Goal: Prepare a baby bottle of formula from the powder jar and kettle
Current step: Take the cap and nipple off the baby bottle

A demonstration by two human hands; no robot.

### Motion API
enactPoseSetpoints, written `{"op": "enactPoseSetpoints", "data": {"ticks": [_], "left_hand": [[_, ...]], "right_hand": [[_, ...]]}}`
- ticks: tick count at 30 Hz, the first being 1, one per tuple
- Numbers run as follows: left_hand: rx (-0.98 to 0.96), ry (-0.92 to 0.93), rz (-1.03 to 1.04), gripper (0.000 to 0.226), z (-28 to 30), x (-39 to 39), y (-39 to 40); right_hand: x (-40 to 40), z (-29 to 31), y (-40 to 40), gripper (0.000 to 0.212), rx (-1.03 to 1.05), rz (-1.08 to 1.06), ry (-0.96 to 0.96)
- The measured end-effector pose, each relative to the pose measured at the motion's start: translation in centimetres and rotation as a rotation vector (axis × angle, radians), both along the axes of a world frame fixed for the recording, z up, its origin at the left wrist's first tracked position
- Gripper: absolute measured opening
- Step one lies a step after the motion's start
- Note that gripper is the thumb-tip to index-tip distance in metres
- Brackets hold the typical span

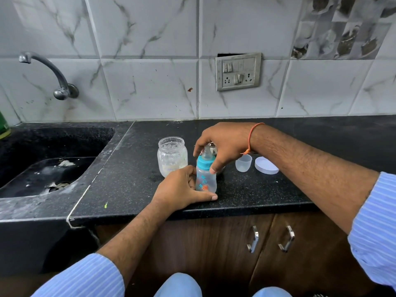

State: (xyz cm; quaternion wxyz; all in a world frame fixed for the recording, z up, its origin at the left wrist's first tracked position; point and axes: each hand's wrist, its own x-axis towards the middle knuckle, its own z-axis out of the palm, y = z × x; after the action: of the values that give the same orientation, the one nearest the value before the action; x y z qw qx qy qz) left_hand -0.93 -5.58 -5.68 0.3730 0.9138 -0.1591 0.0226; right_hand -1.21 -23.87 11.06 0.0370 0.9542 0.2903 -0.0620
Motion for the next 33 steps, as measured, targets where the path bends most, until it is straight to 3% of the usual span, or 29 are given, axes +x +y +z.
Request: {"op": "enactPoseSetpoints", "data": {"ticks": [3, 7, 13, 17, 22, 25, 30, 33], "left_hand": [[-0.002, 0.0, -0.001, 0.074, 0.1, 0.0, 0.0], [0.004, 0.007, 0.001, 0.07, 0.2, -0.2, -0.1], [0.023, 0.02, 0.012, 0.069, 0.5, -0.4, -0.2], [0.026, 0.014, 0.025, 0.072, 0.5, -0.5, -0.3], [0.045, 0.02, 0.038, 0.069, 0.7, -0.6, -0.4], [0.057, 0.022, 0.035, 0.07, 0.8, -0.8, -0.4], [0.077, 0.004, 0.049, 0.075, 0.9, -0.9, -0.4], [0.07, 0.01, 0.042, 0.077, 0.9, -0.8, -0.3]], "right_hand": [[0.3, -0.5, 0.1, 0.069, 0.026, -0.079, -0.021], [0.3, -0.3, 0.2, 0.045, 0.005, -0.049, -0.022], [0.2, -0.3, 0.5, 0.057, -0.002, -0.064, -0.021], [0.0, 0.1, 0.6, 0.046, -0.018, -0.031, -0.017], [0.0, -0.2, 0.7, 0.053, 0.012, -0.064, -0.028], [-0.1, -0.2, 0.9, 0.042, 0.002, -0.042, -0.023], [0.2, -0.4, 1.0, 0.055, 0.022, -0.085, 0.003], [0.6, -0.5, 0.9, 0.043, 0.018, -0.079, 0.025]]}}
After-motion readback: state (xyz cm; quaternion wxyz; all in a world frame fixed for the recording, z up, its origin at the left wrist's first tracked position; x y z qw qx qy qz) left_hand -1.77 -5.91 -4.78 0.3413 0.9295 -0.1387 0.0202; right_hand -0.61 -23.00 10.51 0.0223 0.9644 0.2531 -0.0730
